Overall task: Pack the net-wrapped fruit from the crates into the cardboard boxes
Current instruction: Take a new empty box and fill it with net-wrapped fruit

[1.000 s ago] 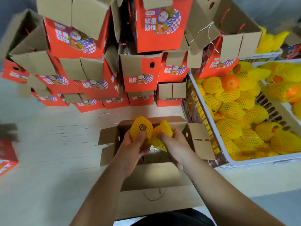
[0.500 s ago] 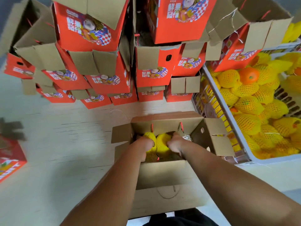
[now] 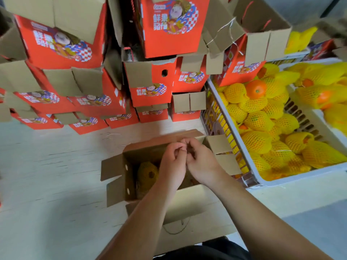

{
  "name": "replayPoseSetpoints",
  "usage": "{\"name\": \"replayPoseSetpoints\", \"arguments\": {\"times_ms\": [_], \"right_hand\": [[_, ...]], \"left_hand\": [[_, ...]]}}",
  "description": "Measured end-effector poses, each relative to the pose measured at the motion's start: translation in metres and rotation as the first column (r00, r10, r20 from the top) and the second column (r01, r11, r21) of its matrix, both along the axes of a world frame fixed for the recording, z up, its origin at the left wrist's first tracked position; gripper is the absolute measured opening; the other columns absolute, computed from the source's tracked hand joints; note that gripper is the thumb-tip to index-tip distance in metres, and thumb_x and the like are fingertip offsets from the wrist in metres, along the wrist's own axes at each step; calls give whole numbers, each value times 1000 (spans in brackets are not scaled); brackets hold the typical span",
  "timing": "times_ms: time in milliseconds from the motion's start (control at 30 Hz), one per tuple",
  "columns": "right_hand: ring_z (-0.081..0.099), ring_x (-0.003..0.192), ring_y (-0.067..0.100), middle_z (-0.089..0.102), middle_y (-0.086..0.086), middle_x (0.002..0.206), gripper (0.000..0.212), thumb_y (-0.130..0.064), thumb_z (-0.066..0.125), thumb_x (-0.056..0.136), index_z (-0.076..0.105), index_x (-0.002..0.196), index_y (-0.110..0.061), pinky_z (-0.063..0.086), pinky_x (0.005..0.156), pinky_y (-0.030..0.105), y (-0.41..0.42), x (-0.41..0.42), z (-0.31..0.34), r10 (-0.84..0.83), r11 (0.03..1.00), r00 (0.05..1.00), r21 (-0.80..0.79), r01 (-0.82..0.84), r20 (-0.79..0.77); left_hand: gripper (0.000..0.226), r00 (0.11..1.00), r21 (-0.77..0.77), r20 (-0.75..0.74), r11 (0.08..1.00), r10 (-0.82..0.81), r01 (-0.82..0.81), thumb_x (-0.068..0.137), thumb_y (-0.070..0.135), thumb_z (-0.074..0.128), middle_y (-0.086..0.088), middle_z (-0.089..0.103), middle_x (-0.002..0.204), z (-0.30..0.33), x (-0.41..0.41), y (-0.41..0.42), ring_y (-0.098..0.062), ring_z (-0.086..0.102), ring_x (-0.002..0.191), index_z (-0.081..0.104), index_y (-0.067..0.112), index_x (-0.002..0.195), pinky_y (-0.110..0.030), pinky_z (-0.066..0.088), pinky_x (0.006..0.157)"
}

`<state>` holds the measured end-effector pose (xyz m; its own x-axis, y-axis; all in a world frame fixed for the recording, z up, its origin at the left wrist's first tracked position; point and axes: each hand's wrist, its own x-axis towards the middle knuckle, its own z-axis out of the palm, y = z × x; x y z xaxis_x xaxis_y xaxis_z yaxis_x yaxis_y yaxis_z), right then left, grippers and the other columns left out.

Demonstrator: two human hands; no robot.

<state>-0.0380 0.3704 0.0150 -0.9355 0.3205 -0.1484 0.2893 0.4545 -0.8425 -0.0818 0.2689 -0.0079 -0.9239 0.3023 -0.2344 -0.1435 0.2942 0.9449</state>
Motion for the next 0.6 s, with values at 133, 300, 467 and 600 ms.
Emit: {"name": "replayPoseSetpoints", "arguments": {"times_ms": [133,300,467,600], "right_hand": [[68,101,10,73,-4,108,33,0,52,96,65,119,-19,52,87,21,50,23,18,-98,993,967,44,111,-235],[64,107,17,70,3,117,31,-5,53,96,65,124,-10,49,92,27,153,57,11,-202,958,931,136,252,-304],[44,129,38,39,9,143,63,-25,60,96,33,153,-30,44,104,46,247,62,-29,4,721,923,639,-269,384],[40,134,33,32,6,140,66,-25,66,92,25,144,-32,43,103,44,262,47,-52,-8,681,911,669,-297,413]], "left_hand": [[8,997,87,-54,995,-46,50,101,17,56,3,67,97,15,11,63,-9,64,88,64,19,99,-27,48,75],[11,942,96,-266,967,-204,237,99,11,58,6,70,101,26,38,153,1,65,96,67,17,102,-15,47,85],[17,851,-209,-433,952,-296,225,102,20,56,5,75,107,14,45,218,-16,67,102,71,20,111,-35,51,90],[34,627,-766,-501,643,-597,1,100,24,45,6,70,118,-3,53,236,-24,59,110,54,32,132,-43,40,93]]}}
